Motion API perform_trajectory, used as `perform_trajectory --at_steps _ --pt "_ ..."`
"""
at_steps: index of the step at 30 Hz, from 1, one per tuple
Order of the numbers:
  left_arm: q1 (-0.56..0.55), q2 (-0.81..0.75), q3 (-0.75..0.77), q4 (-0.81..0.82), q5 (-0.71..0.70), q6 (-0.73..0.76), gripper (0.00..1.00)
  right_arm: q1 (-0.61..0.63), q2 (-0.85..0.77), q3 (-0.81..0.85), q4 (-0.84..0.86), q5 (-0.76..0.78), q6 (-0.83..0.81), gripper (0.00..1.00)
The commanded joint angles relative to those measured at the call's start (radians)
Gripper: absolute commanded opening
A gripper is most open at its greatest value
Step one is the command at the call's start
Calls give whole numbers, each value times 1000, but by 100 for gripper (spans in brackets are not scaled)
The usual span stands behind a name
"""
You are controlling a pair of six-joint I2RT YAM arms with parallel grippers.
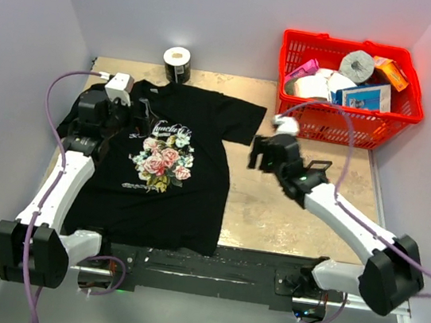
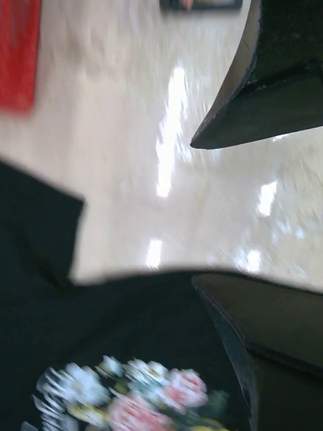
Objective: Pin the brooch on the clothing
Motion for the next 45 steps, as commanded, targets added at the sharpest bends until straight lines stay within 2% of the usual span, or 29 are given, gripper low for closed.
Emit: perform_trajectory --at_steps 1,2,5,13,18,27,45 --pt "-3 -60 -9 57 -6 13 99 -258 -63 -29 -66 -22 -4 79" --pt "-2 -68 -15 62 -9 13 99 -357 -63 -41 -64 -73 -3 79" --pt "-2 -93 -21 71 -28 18 99 -499 -53 -98 -29 -144 -27 78" --pt "-3 -99 -17 69 -14 22 99 -668 23 -136 57 -225 -35 69" --pt "-3 -96 -18 72 -3 16 99 -673 86 -104 66 -201 -56 61" --pt "-2 -90 -18 77 15 8 99 -673 161 -87 114 -216 -72 56" --pt "-2 -74 -18 75 20 4 99 -673 250 -90 152 -171 -70 59"
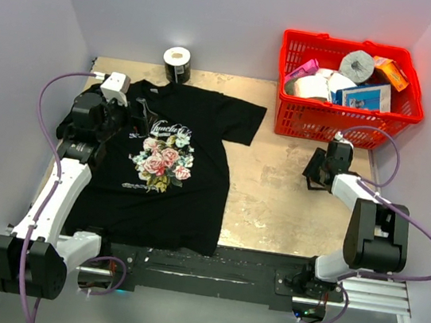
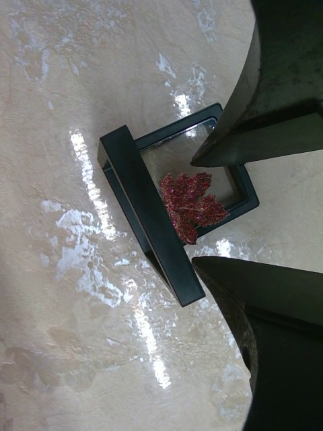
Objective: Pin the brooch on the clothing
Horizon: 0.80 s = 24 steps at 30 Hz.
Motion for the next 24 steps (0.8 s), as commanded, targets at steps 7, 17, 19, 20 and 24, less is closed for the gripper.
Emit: perform_trajectory --at_steps 7,17,19,20,24 --pt "-2 10 0 44 10 0 99 0 45 34 47 47 -6 58" --pt "-2 18 0 43 6 0 99 0 74 48 35 66 -8 54" --pt "-2 16 1 43 6 0 99 0 74 48 35 66 -11 49" --pt "-2 16 1 41 6 0 99 0 71 48 35 66 -9 47" --pt "-2 13 0 41 6 2 99 1 62 46 32 56 -5 38"
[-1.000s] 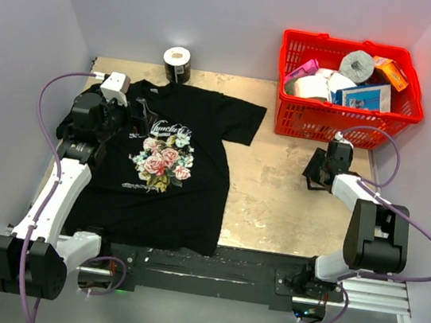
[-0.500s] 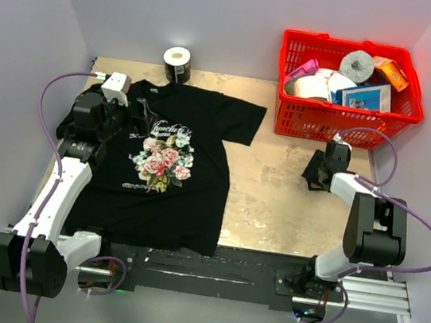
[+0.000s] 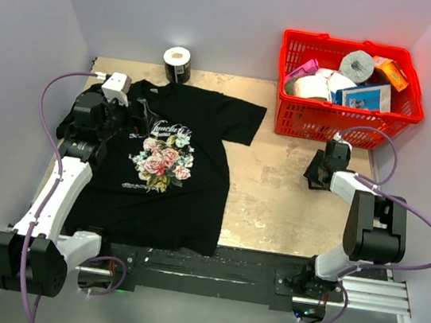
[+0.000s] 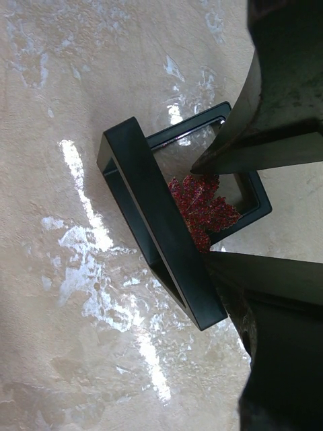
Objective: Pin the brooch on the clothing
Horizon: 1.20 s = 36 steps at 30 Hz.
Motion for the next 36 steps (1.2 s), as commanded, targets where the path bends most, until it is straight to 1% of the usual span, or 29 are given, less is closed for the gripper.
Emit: perform_trajectory --at_steps 1,5,12,16,17,19,20,24,27,29,34,35,36 --pt "-2 -3 1 42 6 2 99 1 -9 31 12 16 0 37" --pt "-2 -5 1 42 4 2 99 1 -52 30 -2 5 -2 28" --pt "-2 -10 1 45 15 -1 99 9 -156 33 -42 -12 -10 26" --pt "-3 -10 -2 52 36 -3 99 32 -172 31 -58 -30 -13 25" --pt "-6 -10 -5 55 41 -3 99 83 -173 33 -69 -16 -14 25" --pt "-16 -5 -6 60 55 -1 99 134 -187 39 -80 8 -17 25" --pt "-35 0 -8 61 59 2 99 189 -193 40 -89 20 -17 25" --pt "-108 35 4 38 53 19 99 285 -237 42 -98 13 -11 25" --pt "-128 75 4 46 105 1 99 366 -280 36 -91 -10 -14 24" --pt "-132 124 12 51 182 -30 99 426 -302 31 -75 -62 -22 24" --pt "-161 197 4 75 280 -87 99 550 -316 25 -19 -114 -36 24" --pt "-170 204 0 75 295 -96 99 594 -316 24 -5 -122 -39 24" --pt "-175 211 0 112 311 -105 99 616 -311 22 7 -122 -43 24"
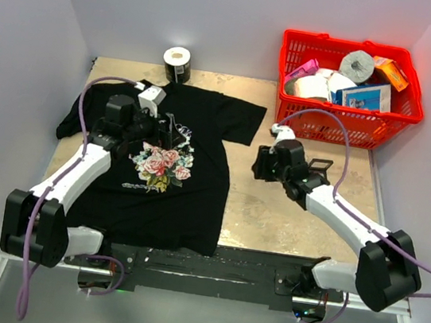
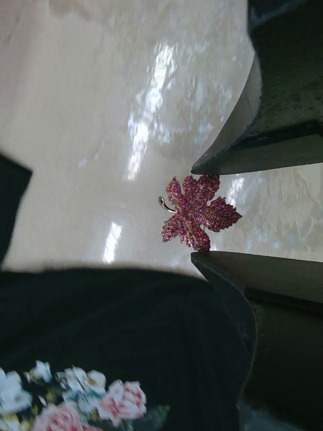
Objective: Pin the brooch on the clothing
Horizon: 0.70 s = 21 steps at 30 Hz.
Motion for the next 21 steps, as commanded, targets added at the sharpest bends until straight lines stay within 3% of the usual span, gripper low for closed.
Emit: perform_trajectory --at_steps 1,11,18,21 --pt "-32 31 1 102 143 -74 99 108 -9 24 103 -48 -33 24" --pt "-64 118 -10 139 244 -145 98 381 91 99 186 41 -92 24" --pt "-105 184 -4 132 298 -155 93 441 154 165 200 81 -103 24" --pt "-113 215 1 135 335 -165 85 447 149 171 204 95 -111 24"
